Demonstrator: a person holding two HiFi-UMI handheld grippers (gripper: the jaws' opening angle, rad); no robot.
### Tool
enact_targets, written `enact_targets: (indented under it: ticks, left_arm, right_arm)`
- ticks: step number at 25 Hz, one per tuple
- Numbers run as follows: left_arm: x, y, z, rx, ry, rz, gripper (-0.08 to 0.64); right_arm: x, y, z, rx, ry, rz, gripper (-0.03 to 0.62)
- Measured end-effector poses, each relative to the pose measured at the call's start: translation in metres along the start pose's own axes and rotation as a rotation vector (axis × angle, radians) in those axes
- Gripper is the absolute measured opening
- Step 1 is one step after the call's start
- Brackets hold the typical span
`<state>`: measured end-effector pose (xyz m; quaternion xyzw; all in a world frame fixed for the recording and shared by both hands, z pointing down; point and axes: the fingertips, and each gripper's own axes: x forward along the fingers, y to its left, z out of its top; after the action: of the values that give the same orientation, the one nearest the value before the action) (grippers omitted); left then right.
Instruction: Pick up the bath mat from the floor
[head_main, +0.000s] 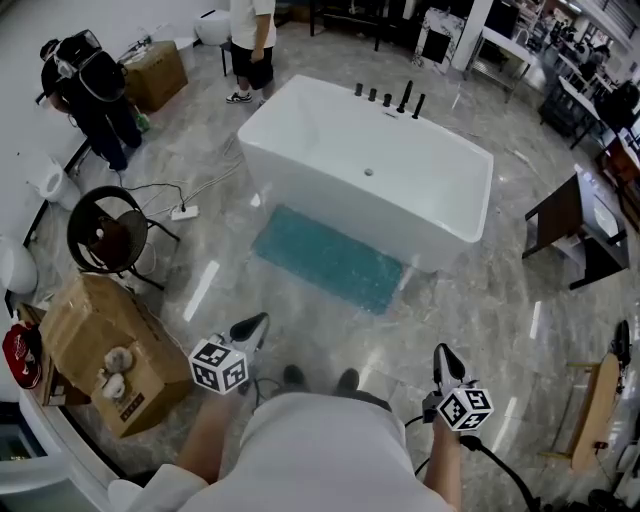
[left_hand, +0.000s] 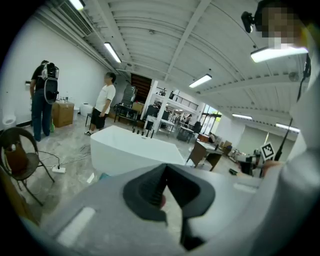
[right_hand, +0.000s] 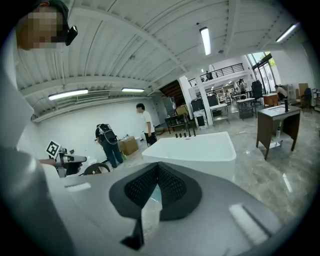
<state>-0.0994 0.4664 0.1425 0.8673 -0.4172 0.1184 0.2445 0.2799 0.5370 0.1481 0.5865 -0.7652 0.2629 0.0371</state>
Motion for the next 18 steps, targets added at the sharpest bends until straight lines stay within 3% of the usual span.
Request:
enact_targets:
  ticks: [18]
  left_arm:
    - [-0.033, 0.055, -0.023, 0.002, 0.067, -0.022, 0.0]
  right_arm:
    - [0.009, 0.039, -0.032, 0.018, 0.009, -0.095, 0.005]
